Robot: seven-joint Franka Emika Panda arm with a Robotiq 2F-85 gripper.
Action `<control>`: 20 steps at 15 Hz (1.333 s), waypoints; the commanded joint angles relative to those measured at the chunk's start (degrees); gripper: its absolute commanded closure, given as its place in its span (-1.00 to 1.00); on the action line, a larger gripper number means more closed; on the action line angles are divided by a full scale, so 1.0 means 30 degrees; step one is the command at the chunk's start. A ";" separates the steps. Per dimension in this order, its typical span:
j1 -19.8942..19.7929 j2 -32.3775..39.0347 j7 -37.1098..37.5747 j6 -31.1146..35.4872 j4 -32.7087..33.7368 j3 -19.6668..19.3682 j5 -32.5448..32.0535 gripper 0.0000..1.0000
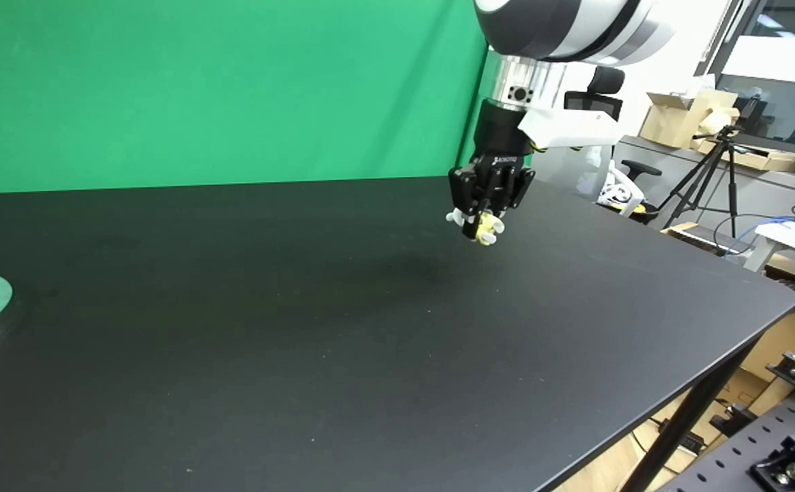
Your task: Move the bunny toy to the right
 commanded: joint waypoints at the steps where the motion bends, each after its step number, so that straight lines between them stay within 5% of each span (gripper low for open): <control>1: -0.0477 -0.0053 0.0203 -0.0380 -0.0030 -0.0361 0.0084 0.85; 10: -0.1392 0.1163 -0.0216 0.0244 0.0031 -0.1249 -0.0371 0.85; 11: -0.1416 0.1200 -0.0162 0.0273 0.0013 -0.1367 -0.0410 -0.11; 13: -0.1436 0.1176 -0.0072 0.0427 -0.0053 -0.1553 -0.0506 -0.21; 18: -0.1378 0.0529 -0.0023 0.0571 -0.0302 -0.1620 -0.0447 -0.91; 20: -0.1330 -0.0004 -0.0010 0.0407 -0.0450 -0.1532 -0.0368 -1.00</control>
